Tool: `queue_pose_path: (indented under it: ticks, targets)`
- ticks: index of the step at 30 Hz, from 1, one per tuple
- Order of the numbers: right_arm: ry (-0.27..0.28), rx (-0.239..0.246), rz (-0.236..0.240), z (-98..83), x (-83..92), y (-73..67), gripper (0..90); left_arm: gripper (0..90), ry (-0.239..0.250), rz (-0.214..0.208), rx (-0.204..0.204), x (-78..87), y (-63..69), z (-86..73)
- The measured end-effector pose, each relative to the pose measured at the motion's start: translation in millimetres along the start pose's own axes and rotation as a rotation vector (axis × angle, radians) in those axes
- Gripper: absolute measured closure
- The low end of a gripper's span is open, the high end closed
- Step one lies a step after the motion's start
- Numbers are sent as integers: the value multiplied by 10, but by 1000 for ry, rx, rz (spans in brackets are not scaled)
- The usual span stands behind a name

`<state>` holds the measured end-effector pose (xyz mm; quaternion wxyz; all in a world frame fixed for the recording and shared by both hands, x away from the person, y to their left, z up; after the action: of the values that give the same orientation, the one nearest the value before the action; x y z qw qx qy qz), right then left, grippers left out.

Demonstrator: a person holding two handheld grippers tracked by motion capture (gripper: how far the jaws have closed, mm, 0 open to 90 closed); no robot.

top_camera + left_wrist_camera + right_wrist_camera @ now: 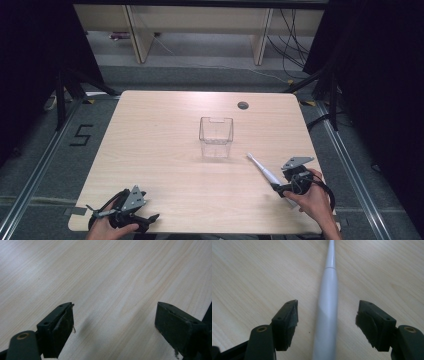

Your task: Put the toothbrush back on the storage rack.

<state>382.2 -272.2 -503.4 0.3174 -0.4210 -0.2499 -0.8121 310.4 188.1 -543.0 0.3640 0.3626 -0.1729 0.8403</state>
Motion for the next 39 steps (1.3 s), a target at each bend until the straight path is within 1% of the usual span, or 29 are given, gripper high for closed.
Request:
queue_pose_path:
  ticks: [1, 2, 3, 4, 6, 7, 9, 10, 11, 15, 16, 17, 18, 19, 20, 21, 22, 23, 24, 25, 26, 27, 28, 29, 30, 35, 36, 38, 39]
  targets:
    - [1, -19, -2, 13, -21, -15, 353, 151, 1, 0, 0, 1, 4, 1]
    - [1, -1, -1, 27, -37, 4, 362, 151, 1, -1, -1, 2, 6, 2]
    - [1, -1, -1, 27, -37, 4, 362, 151, 1, -1, -1, 2, 6, 2]
    - [-30, -2, 18, 58, -46, 0, 373, 151, 1, -1, -2, 2, 6, 5]
    - [-52, -12, 35, 83, -61, -7, 395, 151, -1, -1, -1, -3, 2, 3]
    - [-61, -2, 38, 92, -74, 3, 399, 151, -1, -1, -1, -3, 2, 3]
    - [-69, -13, 47, 98, -88, -5, 403, 151, -1, -1, -1, -4, 0, 2]
    - [-100, -21, 51, 119, -100, 16, 419, 151, 0, -2, -1, -3, 3, 4]
    - [-114, -37, 61, 131, -110, 13, 426, 151, 0, -2, -1, -3, 3, 4]
    - [-135, -24, 73, 166, -138, 46, 445, 151, -2, -4, -3, -13, 3, 8]
    - [-166, -30, 76, 180, -154, 49, 451, 151, -8, 0, -7, -17, -2, 7]
    - [-166, -30, 76, 180, -154, 49, 451, 151, -8, 0, -7, -17, -2, 7]
    - [-187, -26, 93, 196, -181, 50, 467, 151, -7, -1, -7, -16, -3, 8]
    - [-193, -15, 92, 203, -197, 57, 469, 151, 0, -4, -1, -16, 4, 11]
    - [-206, -24, 85, 208, -201, 63, 478, 151, 2, -4, -1, -14, 3, 13]
    - [-206, -24, 85, 208, -201, 63, 478, 151, 2, -4, -1, -14, 3, 13]
    - [-212, -8, 96, 228, -226, 79, 497, 151, 1, -4, -3, -14, -4, 17]
    - [-212, -8, 96, 228, -226, 79, 497, 151, 1, -4, -3, -14, -4, 17]
    - [-223, 15, 96, 242, -264, 90, 528, 151, -5, -2, -5, -16, -7, 11]
    - [-223, 15, 96, 242, -264, 90, 528, 151, -5, -2, -5, -16, -7, 11]
    - [-248, 6, 111, 250, -294, 90, 534, 151, -3, -6, 0, -19, -2, 8]
    - [-258, 8, 109, 257, -305, 98, 535, 151, -3, -6, 0, -19, -2, 8]
    - [-280, -12, 105, 258, -299, 89, 541, 151, -1, 0, -2, -14, -4, 11]
    - [-280, -12, 105, 258, -299, 89, 541, 151, -1, 0, -2, -14, -4, 11]
    - [-266, 43, 117, 274, -334, 124, 544, 151, 4, -3, 1, -14, 0, 15]
    - [-288, 36, 118, 275, -340, 128, 547, 151, -3, -2, -3, -14, -9, 11]
    - [-303, 31, 126, 269, -343, 129, 552, 151, 0, -3, -2, -14, -5, 13]
    - [-307, 32, 119, 264, -352, 137, 554, 151, 5, -2, 1, -13, 0, 16]
    - [-317, 24, 123, 257, -355, 133, 557, 151, 6, -1, 1, -13, -1, 16]
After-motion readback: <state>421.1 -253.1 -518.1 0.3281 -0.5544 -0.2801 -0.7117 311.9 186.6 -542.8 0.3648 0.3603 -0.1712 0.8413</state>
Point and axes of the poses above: each handheld gripper's, and its own axes: x roughly backward along the jaws, z roughly out of its top, y roughly to its right, the point moved 5 cm from there along -x, roughly forward along the jaws, and after that the axes turned 8 degrees about x, right-handed, at the moved point
